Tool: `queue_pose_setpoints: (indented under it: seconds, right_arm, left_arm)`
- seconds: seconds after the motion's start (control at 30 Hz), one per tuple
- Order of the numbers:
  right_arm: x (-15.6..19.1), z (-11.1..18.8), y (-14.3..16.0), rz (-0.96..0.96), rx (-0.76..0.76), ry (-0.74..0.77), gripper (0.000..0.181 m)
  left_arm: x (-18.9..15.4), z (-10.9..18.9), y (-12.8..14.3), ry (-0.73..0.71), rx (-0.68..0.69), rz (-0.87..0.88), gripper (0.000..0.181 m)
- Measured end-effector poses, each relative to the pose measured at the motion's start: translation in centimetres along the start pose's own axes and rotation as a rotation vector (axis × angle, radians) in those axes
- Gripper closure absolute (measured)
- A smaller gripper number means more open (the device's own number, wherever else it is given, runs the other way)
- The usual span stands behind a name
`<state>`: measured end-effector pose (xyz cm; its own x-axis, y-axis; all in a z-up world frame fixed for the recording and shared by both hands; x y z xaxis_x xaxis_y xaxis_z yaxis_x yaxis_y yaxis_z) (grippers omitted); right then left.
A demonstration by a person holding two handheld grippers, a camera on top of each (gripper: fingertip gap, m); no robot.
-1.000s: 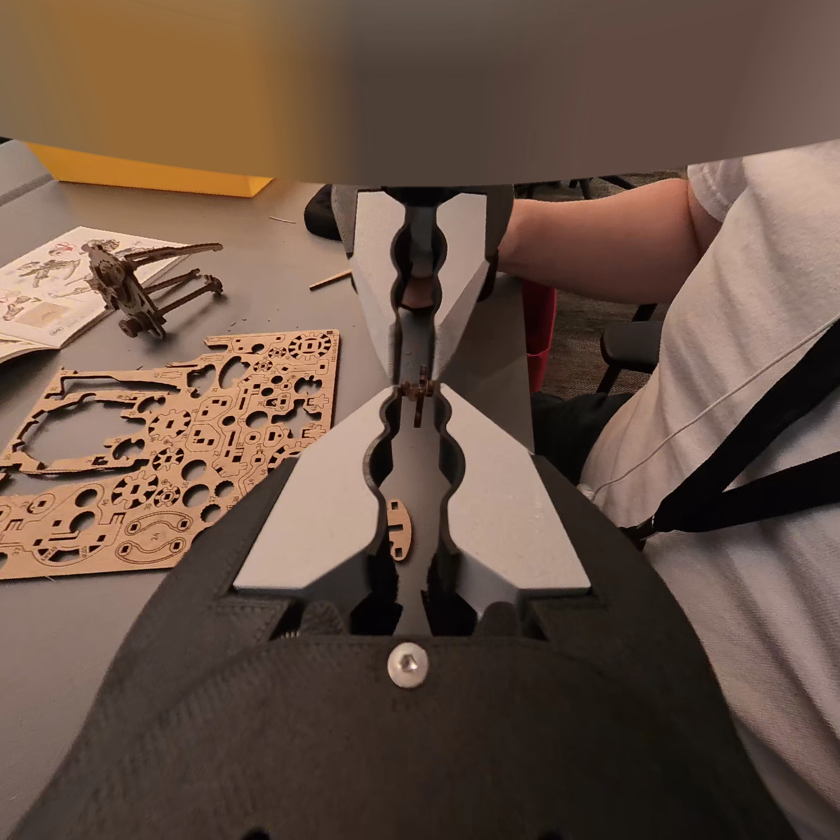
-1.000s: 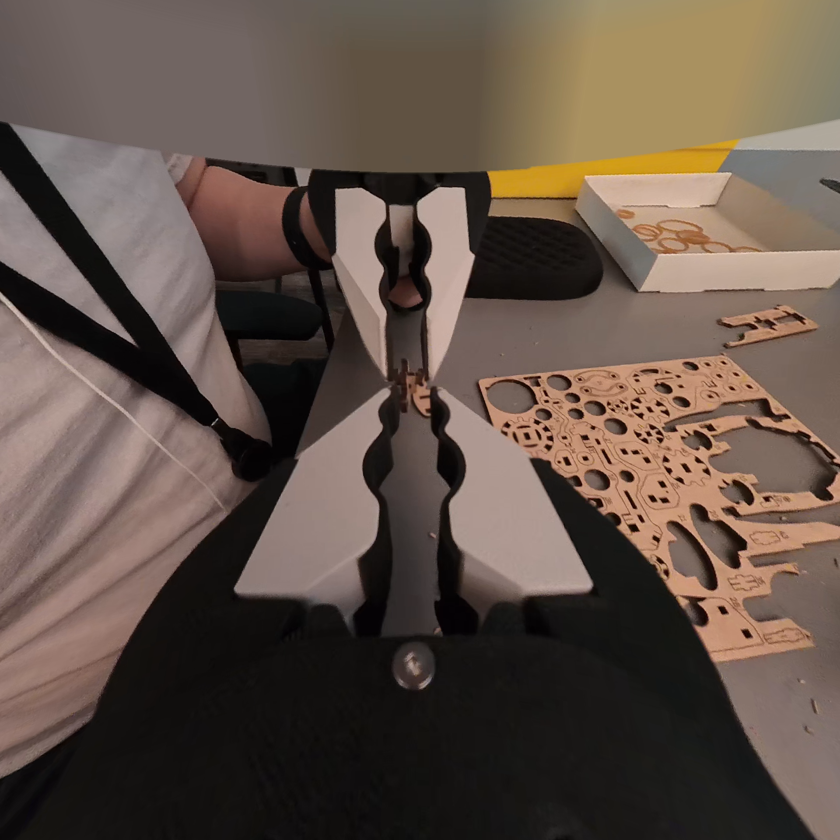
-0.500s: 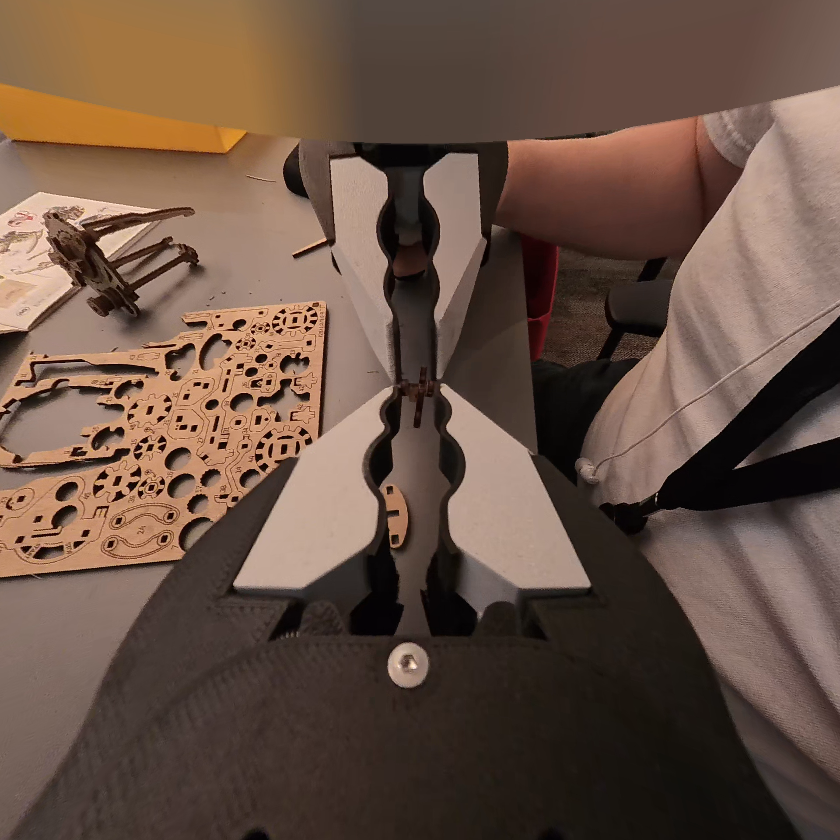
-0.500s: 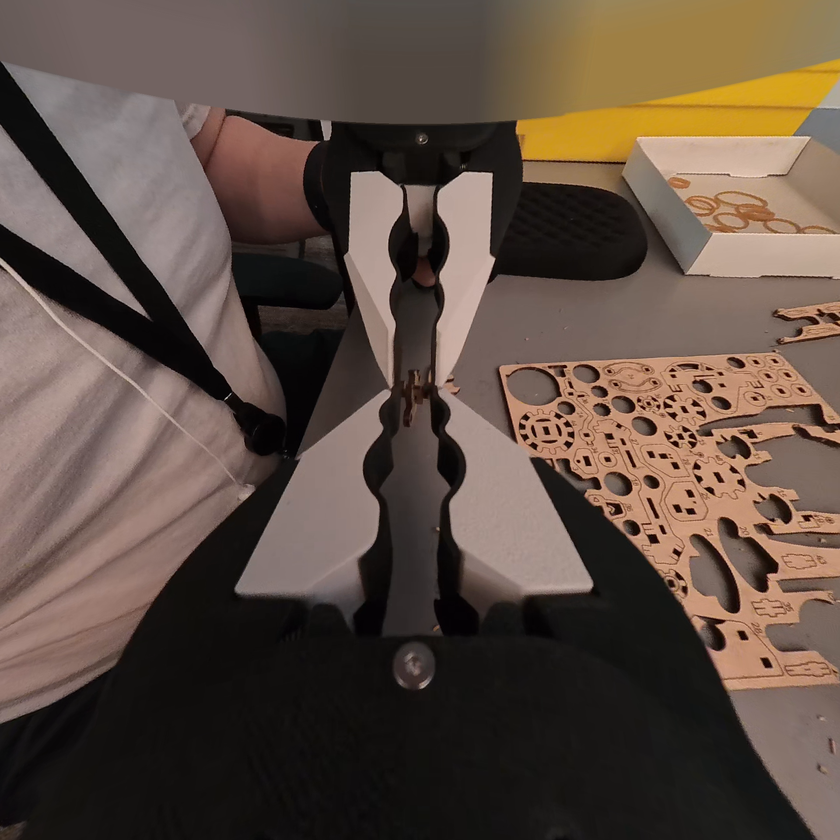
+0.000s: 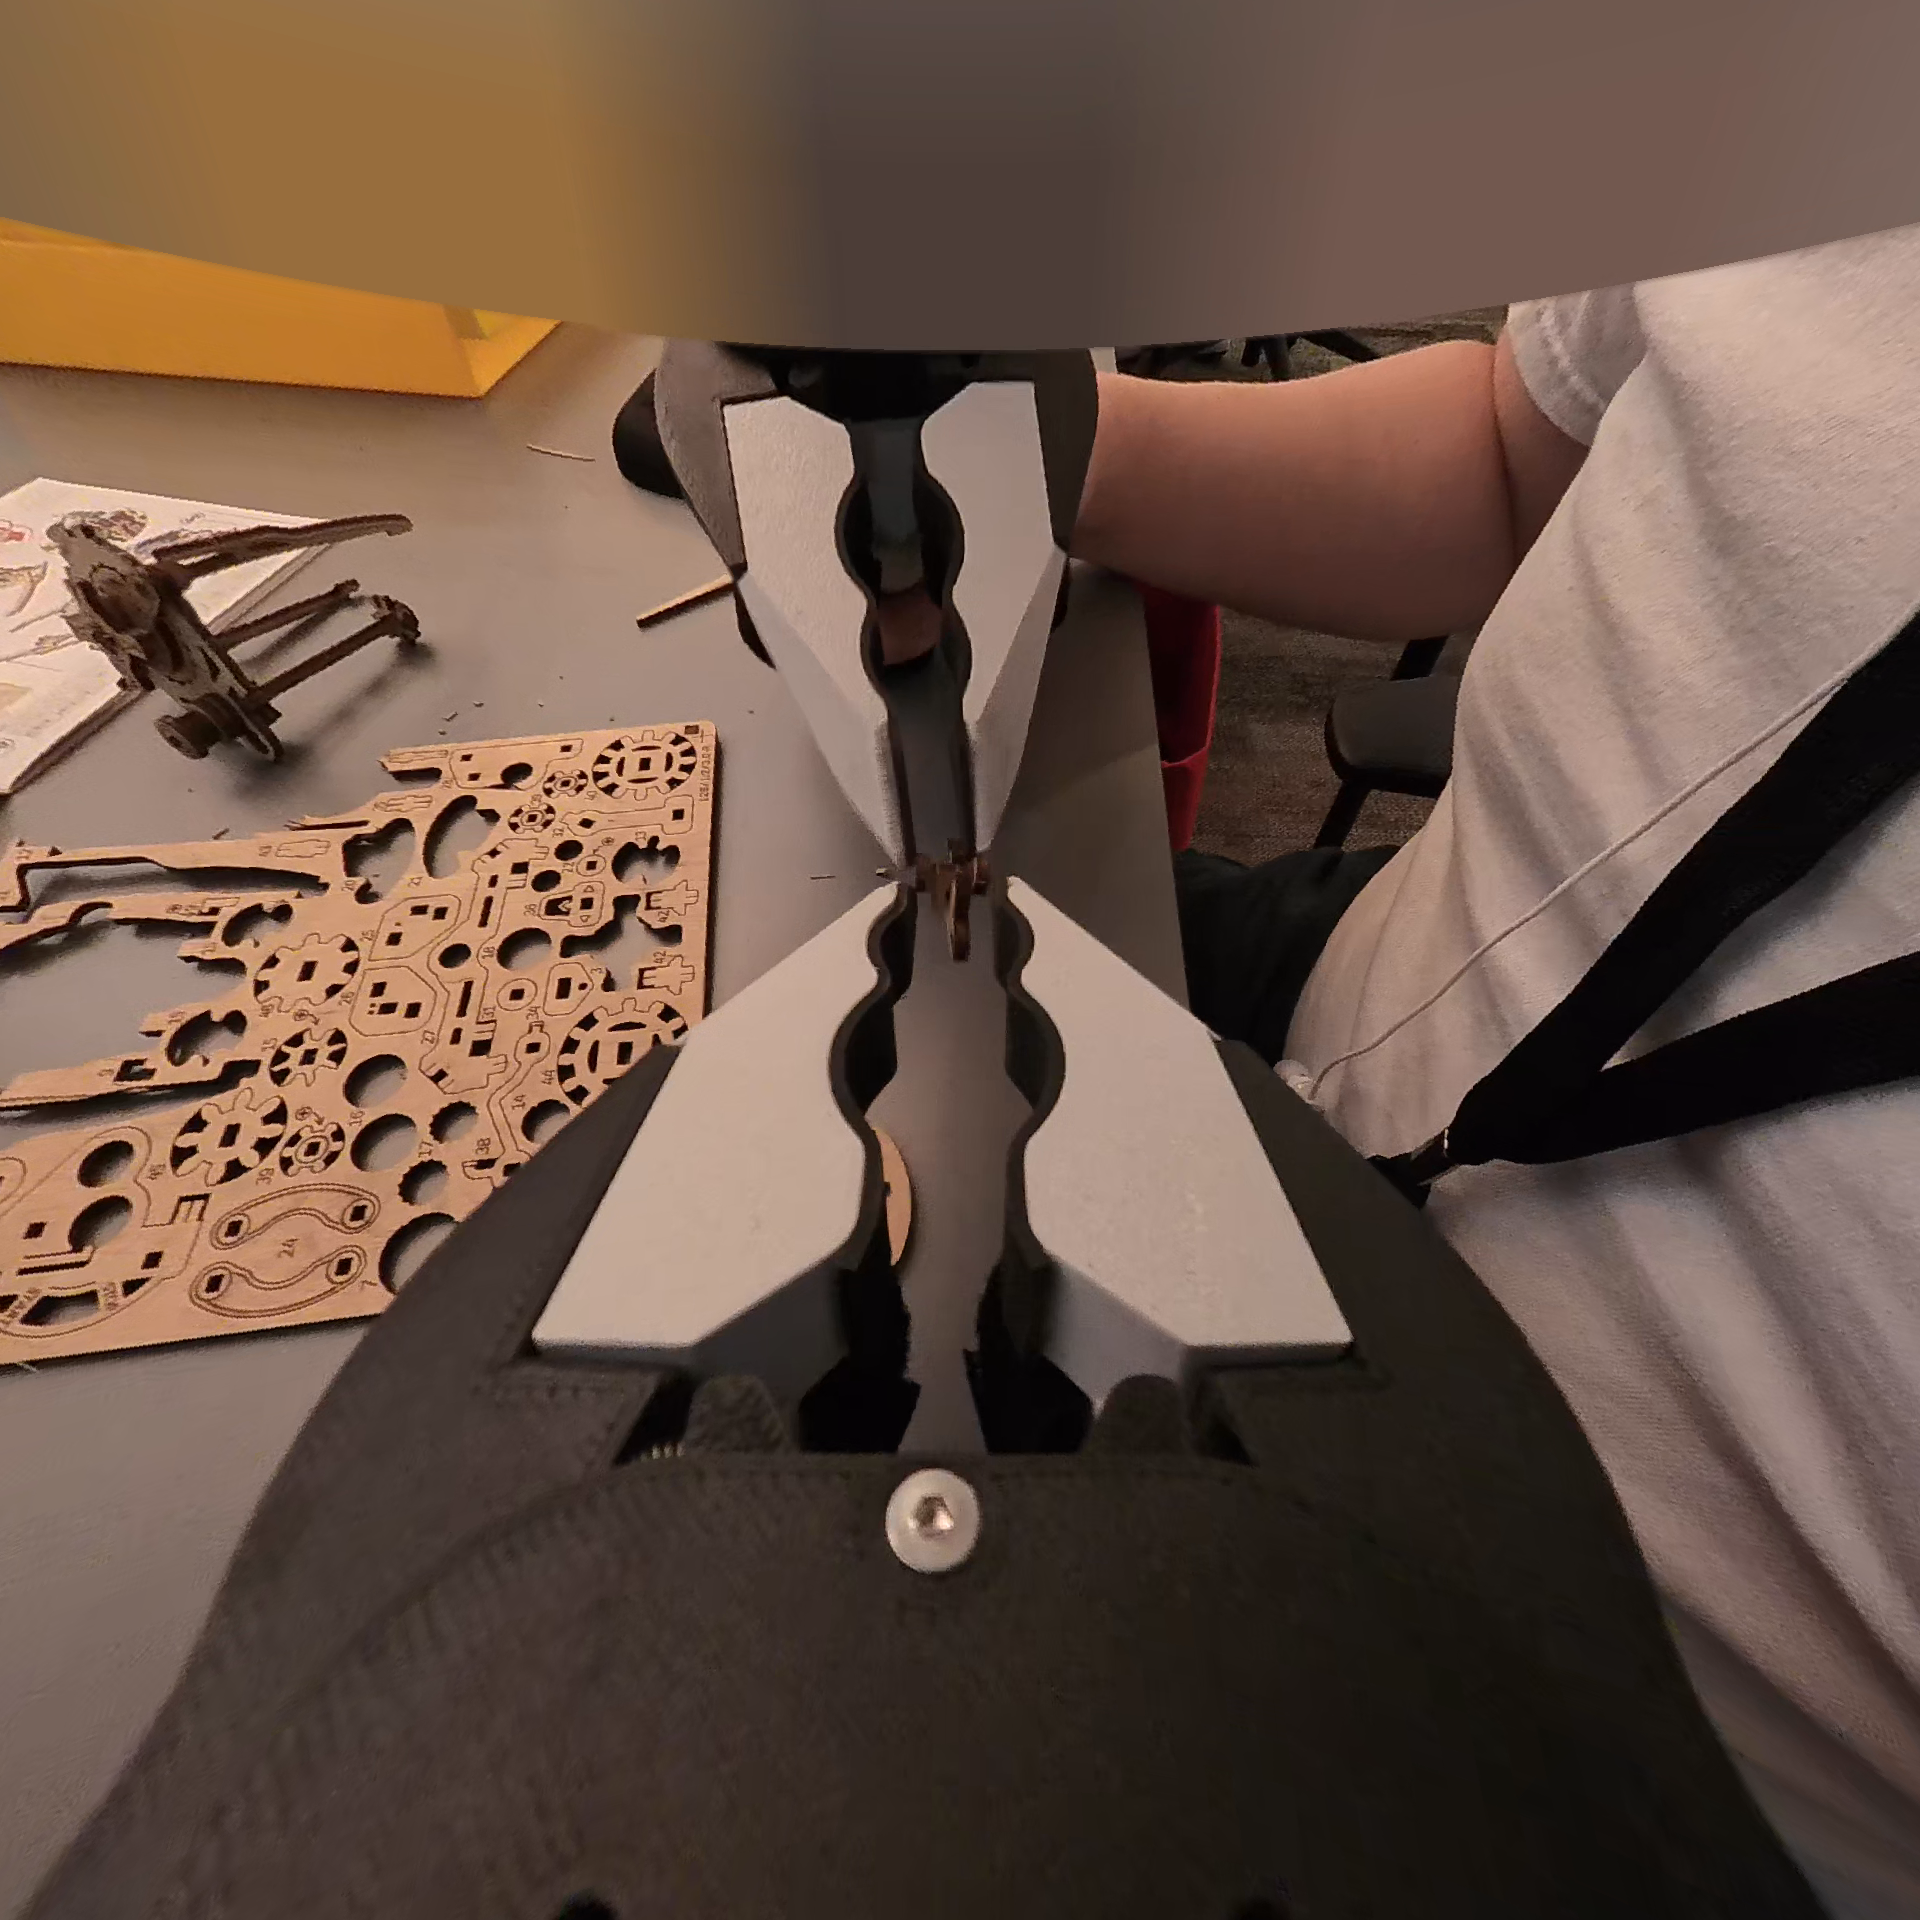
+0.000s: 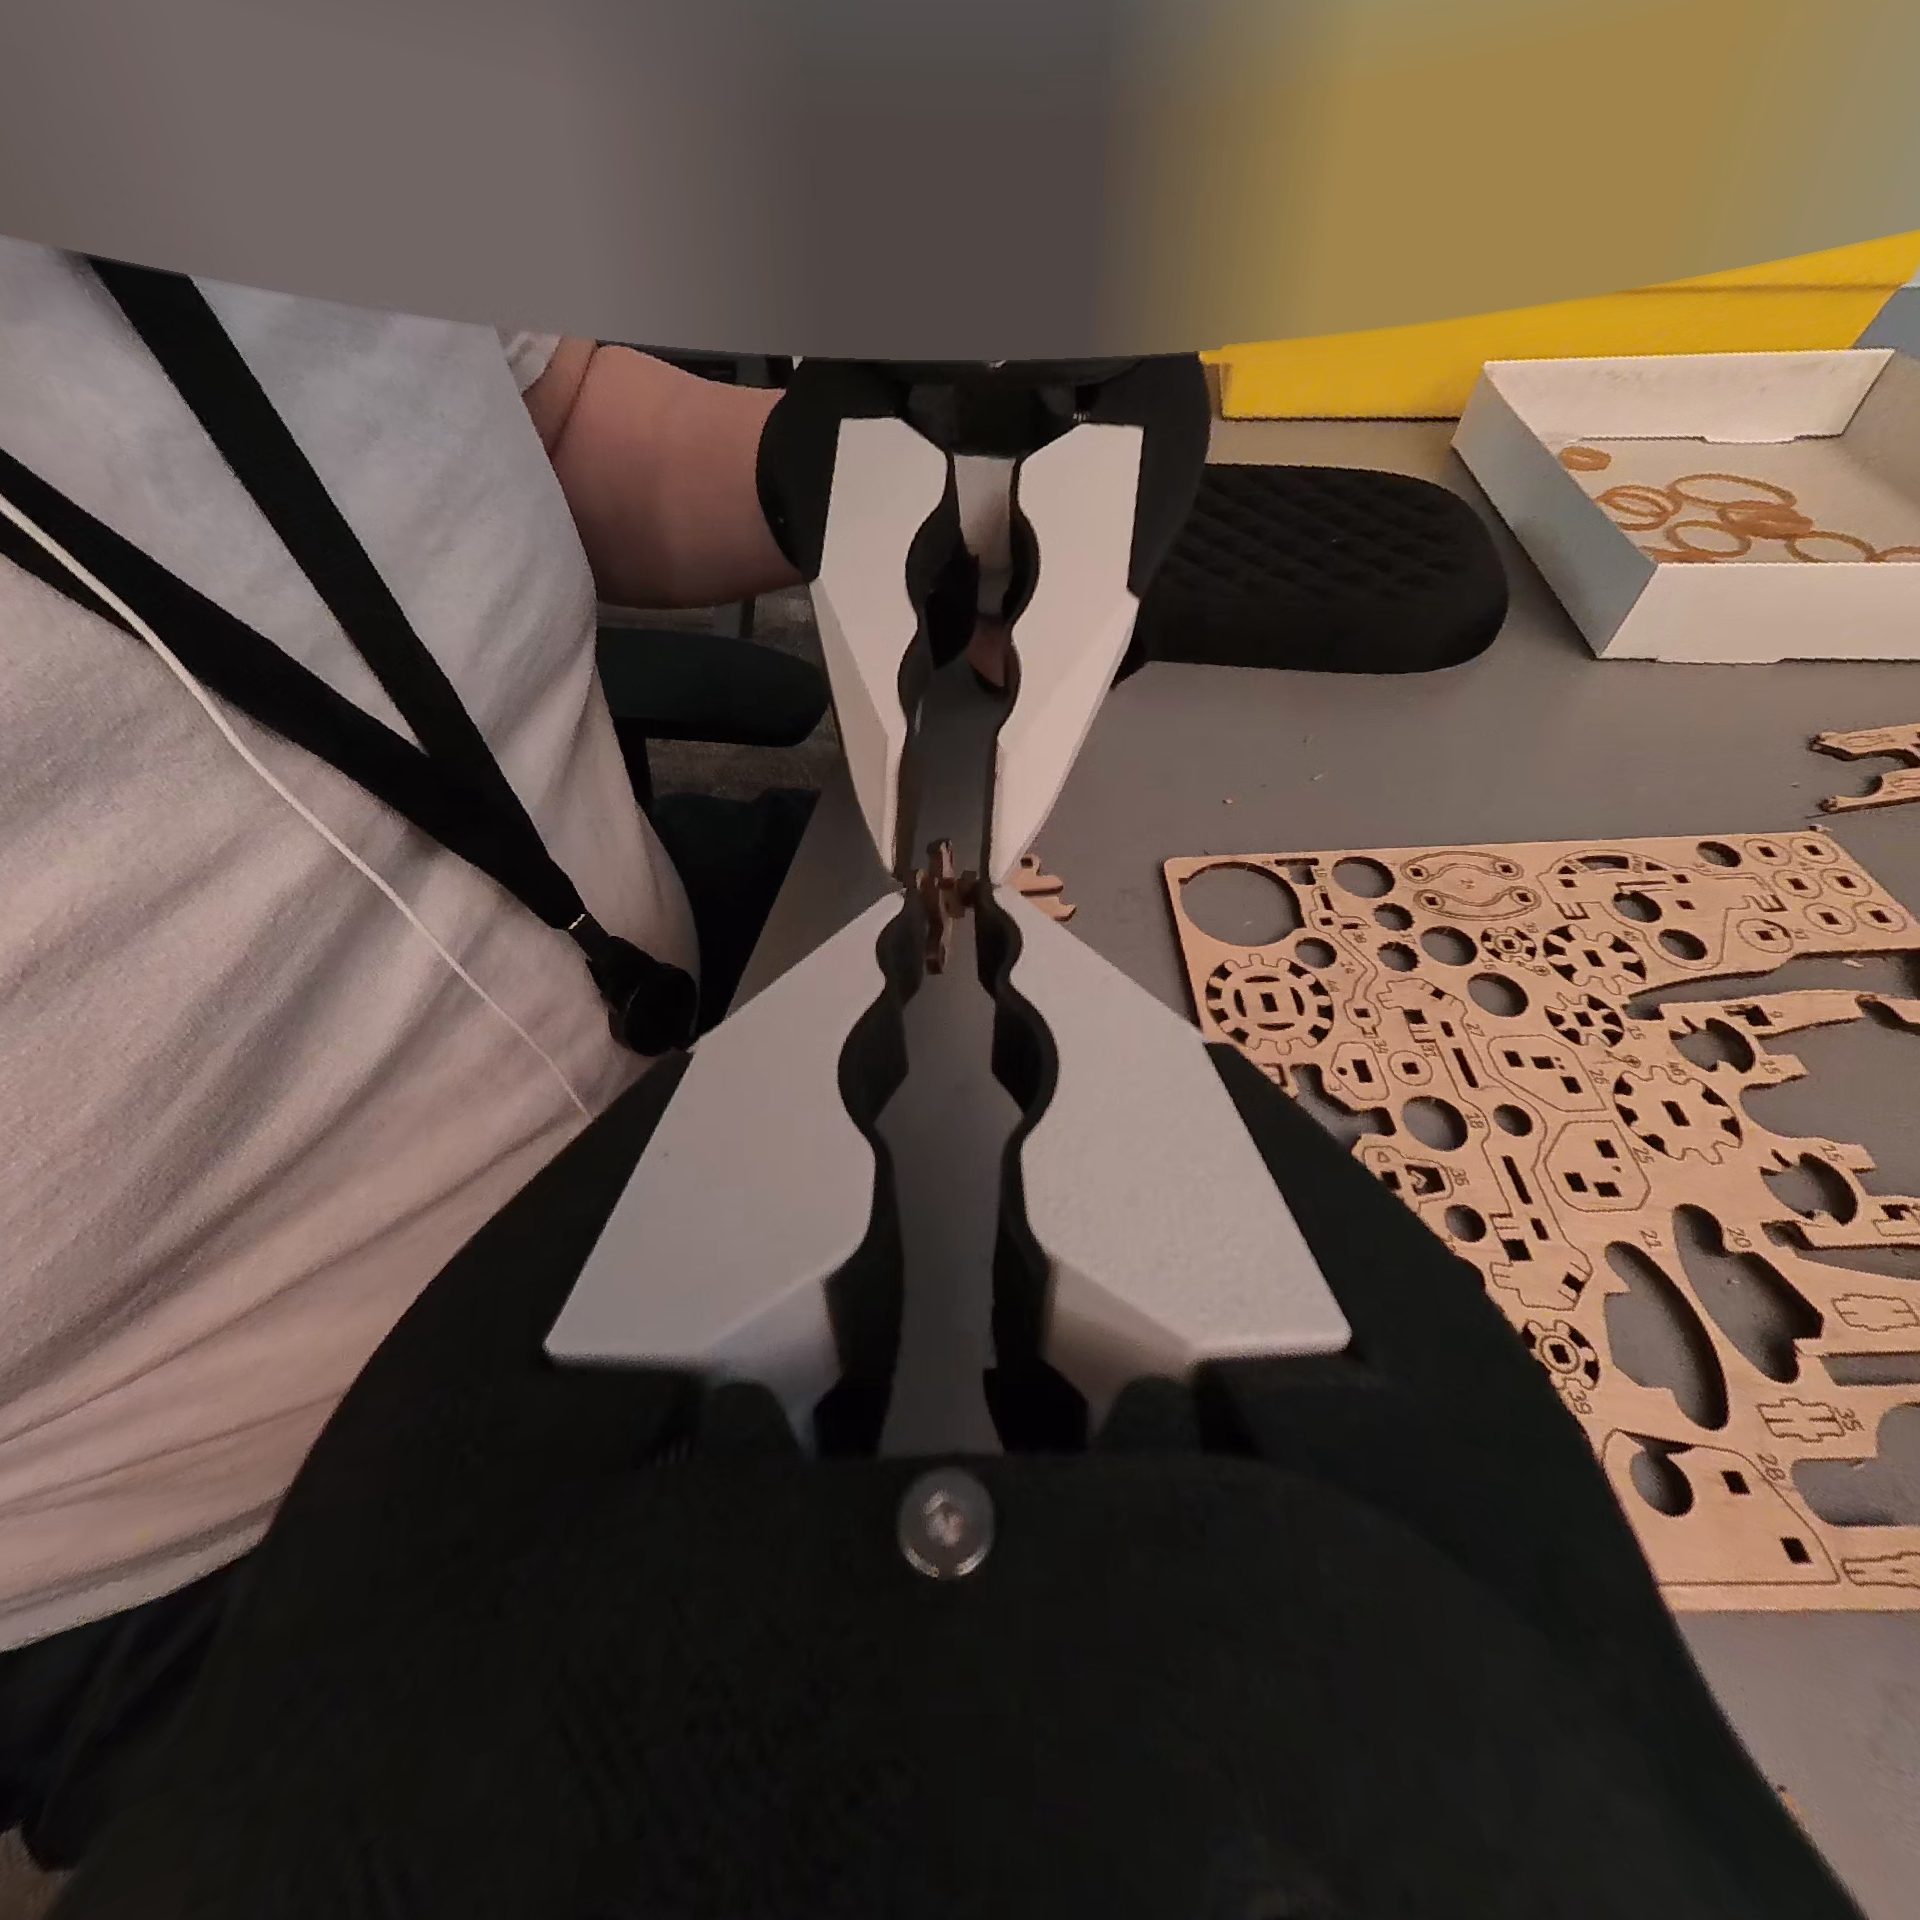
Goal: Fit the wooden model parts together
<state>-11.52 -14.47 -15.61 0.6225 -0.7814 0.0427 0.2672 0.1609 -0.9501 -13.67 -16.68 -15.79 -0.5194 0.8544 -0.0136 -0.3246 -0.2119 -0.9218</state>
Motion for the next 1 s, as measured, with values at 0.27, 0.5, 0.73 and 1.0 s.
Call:
queue_pose_setpoints:
  seconds: [0.27,0.5,0.73,1.0]
  right_arm:
    - [-0.08,0.11,-0.34,-0.013,-0.029,-0.004,0.174]
    - [-0.05,0.08,-0.53,-0.022,-0.043,-0.010,0.174]
    - [-0.09,-0.08,-0.74,-0.033,-0.055,-0.009,0.166]
    - [-0.22,-0.31,-0.51,-0.009,-0.029,0.021,0.170]
  left_arm:
    - [0.31,0.19,-0.35,-0.025,-0.031,-0.010,0.163]
    - [0.06,0.25,-0.69,-0.018,-0.051,-0.049,0.169]
    - [0.36,0.38,-0.77,-0.043,-0.060,-0.048,0.169]
    - [0.36,0.28,-0.54,-0.046,-0.052,-0.052,0.169]
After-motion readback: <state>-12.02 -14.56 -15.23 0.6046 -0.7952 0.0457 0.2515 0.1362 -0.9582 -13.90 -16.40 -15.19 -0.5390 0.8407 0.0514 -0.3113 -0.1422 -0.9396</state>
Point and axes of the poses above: each gripper's, where its closed fingertips meet, z back along the fingers, y out of its underside, x = y × z across the jaws, the point moved 2 cm from there along z, back along the fingers
